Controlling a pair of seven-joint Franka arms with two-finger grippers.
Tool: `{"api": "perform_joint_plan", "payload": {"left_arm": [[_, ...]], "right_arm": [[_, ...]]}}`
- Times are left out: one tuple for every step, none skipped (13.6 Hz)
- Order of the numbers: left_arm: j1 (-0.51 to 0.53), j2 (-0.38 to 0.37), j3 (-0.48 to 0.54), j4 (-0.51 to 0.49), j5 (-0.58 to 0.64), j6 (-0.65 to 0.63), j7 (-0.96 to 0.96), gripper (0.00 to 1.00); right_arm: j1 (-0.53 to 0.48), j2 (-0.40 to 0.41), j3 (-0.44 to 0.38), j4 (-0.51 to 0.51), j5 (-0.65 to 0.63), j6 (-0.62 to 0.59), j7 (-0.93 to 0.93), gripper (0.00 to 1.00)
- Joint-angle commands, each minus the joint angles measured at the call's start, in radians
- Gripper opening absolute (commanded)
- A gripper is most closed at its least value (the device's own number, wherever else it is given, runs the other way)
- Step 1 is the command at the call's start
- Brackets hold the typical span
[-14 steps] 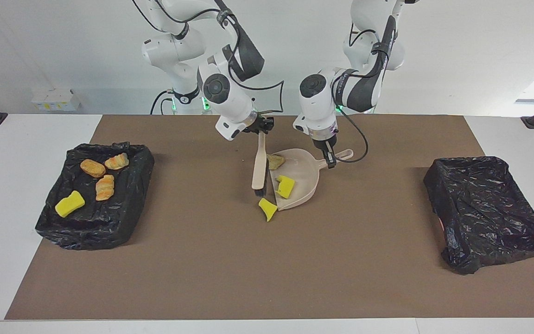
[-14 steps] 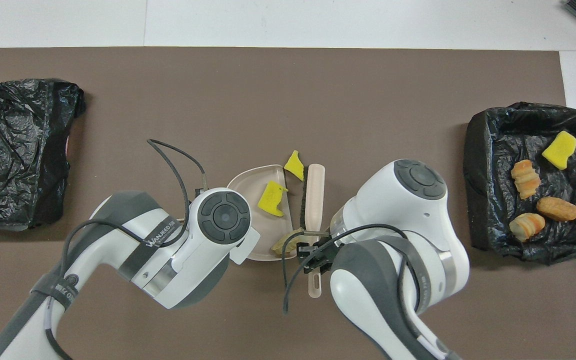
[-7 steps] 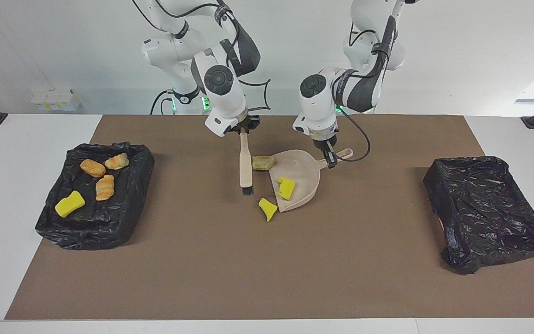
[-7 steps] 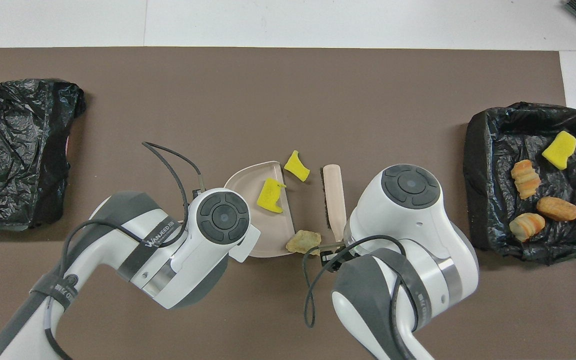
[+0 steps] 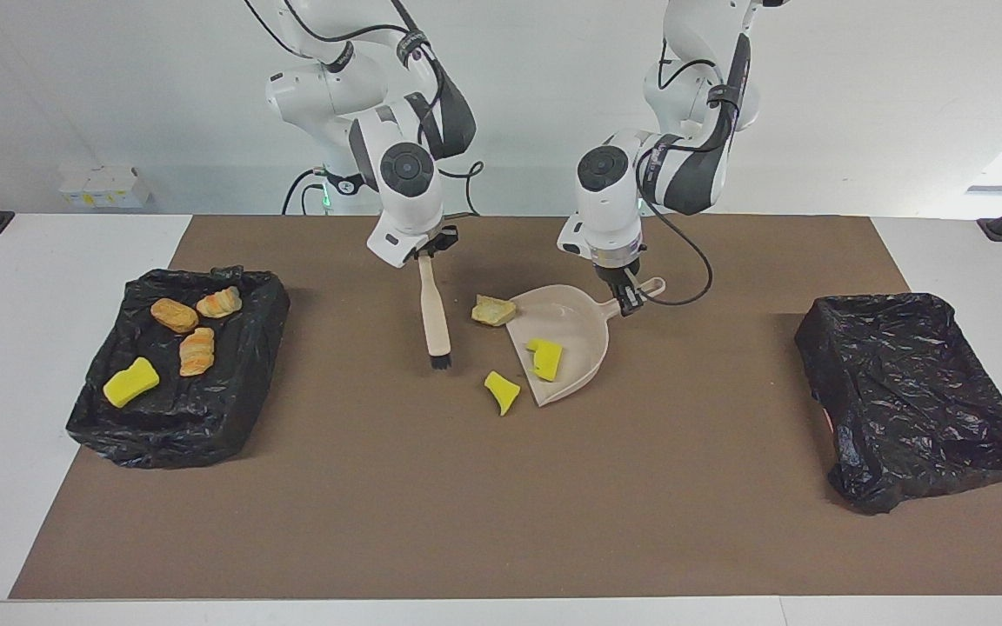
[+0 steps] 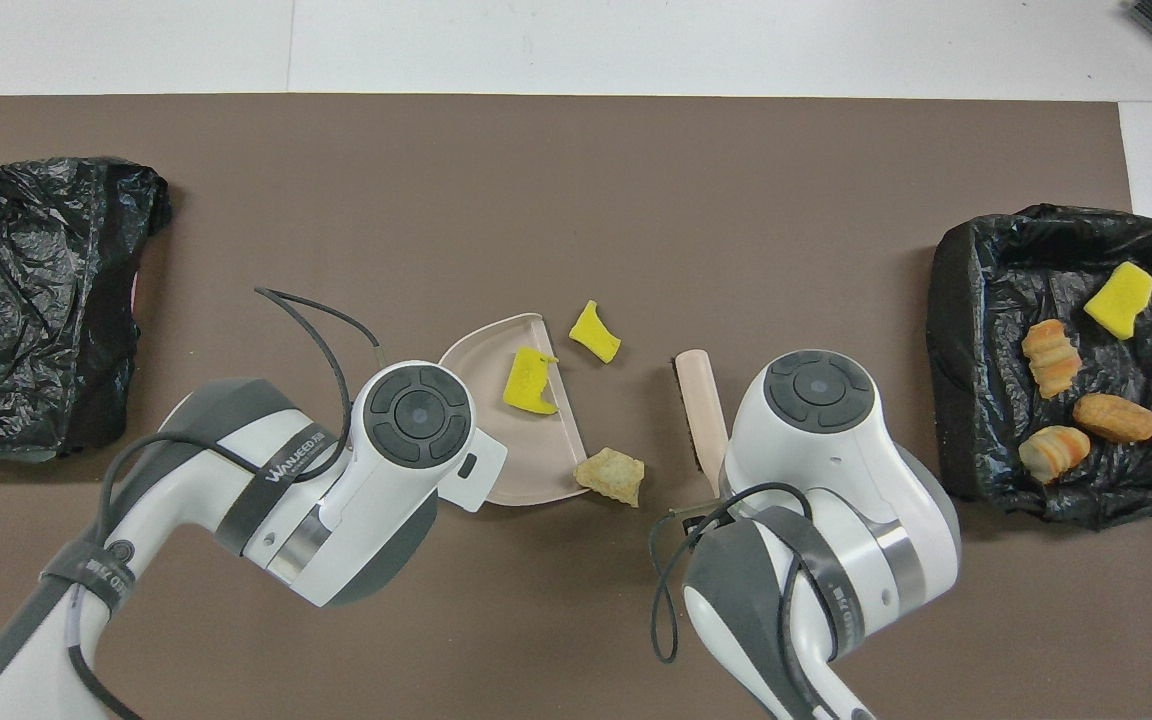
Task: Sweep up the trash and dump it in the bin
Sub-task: 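Sweep the pieces toward the dustpan with the right gripper's brush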
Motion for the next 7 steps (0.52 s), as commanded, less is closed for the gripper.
{"api": "perform_joint_plan", "payload": {"left_arm": [[0.009,-0.024,-0.001,-0.029,-0.009,0.015,-0.016,0.0],[0.009,-0.024,-0.002,-0.03,-0.009,0.015,-0.019,0.0],[0.009,-0.024,-0.002,-0.03,-0.009,0.013,-0.021,0.0],[0.009,-0.024,-0.002,-0.03,-0.009,0.015,-0.021,0.0],[0.008,-0.024,-0.002,-0.03,-0.009,0.013,-0.021,0.0],[0.008,-0.024,-0.002,-0.032,-0.009,0.013,-0.021,0.0],[0.008,-0.026,-0.002,-0.033,-0.009,0.015,-0.021,0.0]], "right_arm": [[0.025,-0.003,0.005,-0.031,-0.008,0.065,-0.026,0.0],[0.039,0.008,0.006,-0.031,-0.008,0.088,-0.026,0.0],[0.065,0.03,0.006,-0.023,-0.007,0.11,-0.026,0.0],[0.091,0.055,0.006,-0.014,-0.004,0.133,-0.018,0.0],[0.113,0.08,0.008,-0.002,-0.002,0.159,0.014,0.0],[0.131,0.093,0.011,0.0,0.012,0.185,0.051,0.0],[0.142,0.094,0.011,0.0,0.072,0.2,0.06,0.0]]}}
